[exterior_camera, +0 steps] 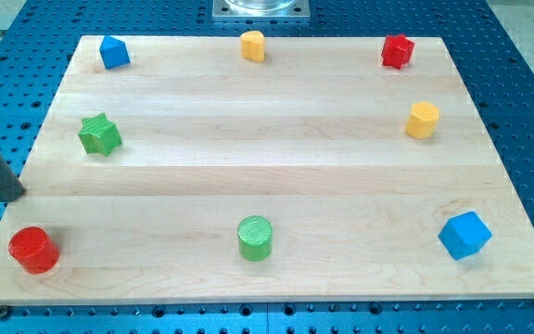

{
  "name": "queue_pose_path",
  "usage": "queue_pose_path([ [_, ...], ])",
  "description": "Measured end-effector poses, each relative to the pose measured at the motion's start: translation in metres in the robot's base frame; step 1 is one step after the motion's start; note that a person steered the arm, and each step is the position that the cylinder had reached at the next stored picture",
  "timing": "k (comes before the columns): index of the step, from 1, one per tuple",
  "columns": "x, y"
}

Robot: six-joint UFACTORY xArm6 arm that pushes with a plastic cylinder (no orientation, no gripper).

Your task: Push the triangle closely to the yellow heart

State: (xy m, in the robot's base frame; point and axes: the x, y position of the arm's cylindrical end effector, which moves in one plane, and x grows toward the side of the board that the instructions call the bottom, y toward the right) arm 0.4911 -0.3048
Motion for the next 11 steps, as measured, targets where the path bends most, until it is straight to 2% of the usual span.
queue_pose_path([
  [3, -0.223, 0.016],
  [4, -0.246, 0.029],
  [5, -0.246, 0.104],
  [6, -0.244, 0.124],
  [7, -0.264, 0.087],
  [8, -0.279, 0.131],
  [9, -0.270, 0.195],
  [10, -0.263, 0.226],
  [11, -0.249, 0.202],
])
